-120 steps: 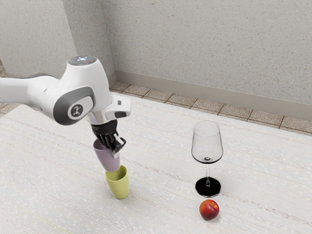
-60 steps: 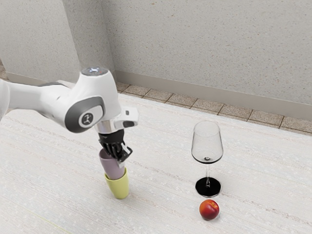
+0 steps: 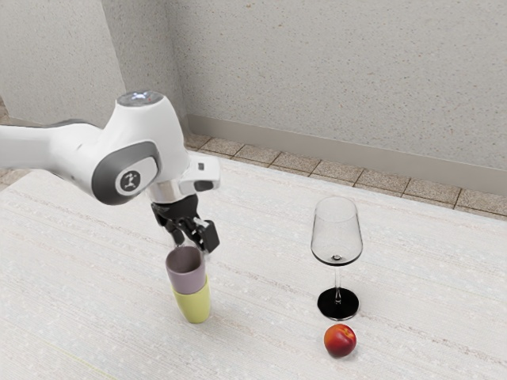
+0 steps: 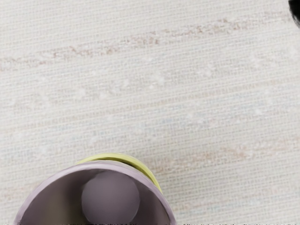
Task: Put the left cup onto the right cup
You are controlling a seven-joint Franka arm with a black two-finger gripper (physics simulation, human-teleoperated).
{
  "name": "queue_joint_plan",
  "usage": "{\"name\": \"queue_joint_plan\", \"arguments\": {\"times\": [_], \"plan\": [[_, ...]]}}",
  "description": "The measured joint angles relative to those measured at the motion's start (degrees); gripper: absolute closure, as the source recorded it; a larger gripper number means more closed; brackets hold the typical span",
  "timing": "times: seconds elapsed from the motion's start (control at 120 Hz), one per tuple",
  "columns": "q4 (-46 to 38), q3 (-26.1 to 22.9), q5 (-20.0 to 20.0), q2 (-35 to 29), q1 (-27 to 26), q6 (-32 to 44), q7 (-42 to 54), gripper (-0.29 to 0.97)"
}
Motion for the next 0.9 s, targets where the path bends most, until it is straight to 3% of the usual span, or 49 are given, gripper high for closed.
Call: {"name": "queue_joint_plan", "arguments": {"times": [0.167,0.592,0.9], "plan": [[6.6,0.6,0.0,-0.9,0.0,-4.8,0.1,0.05],[40.4,8.6,0.7,18.6,1.4,-21.7,1.4,0.01],[43.0,9.7,0.8,19.8,0.8,-25.7,4.7,0.00]]}}
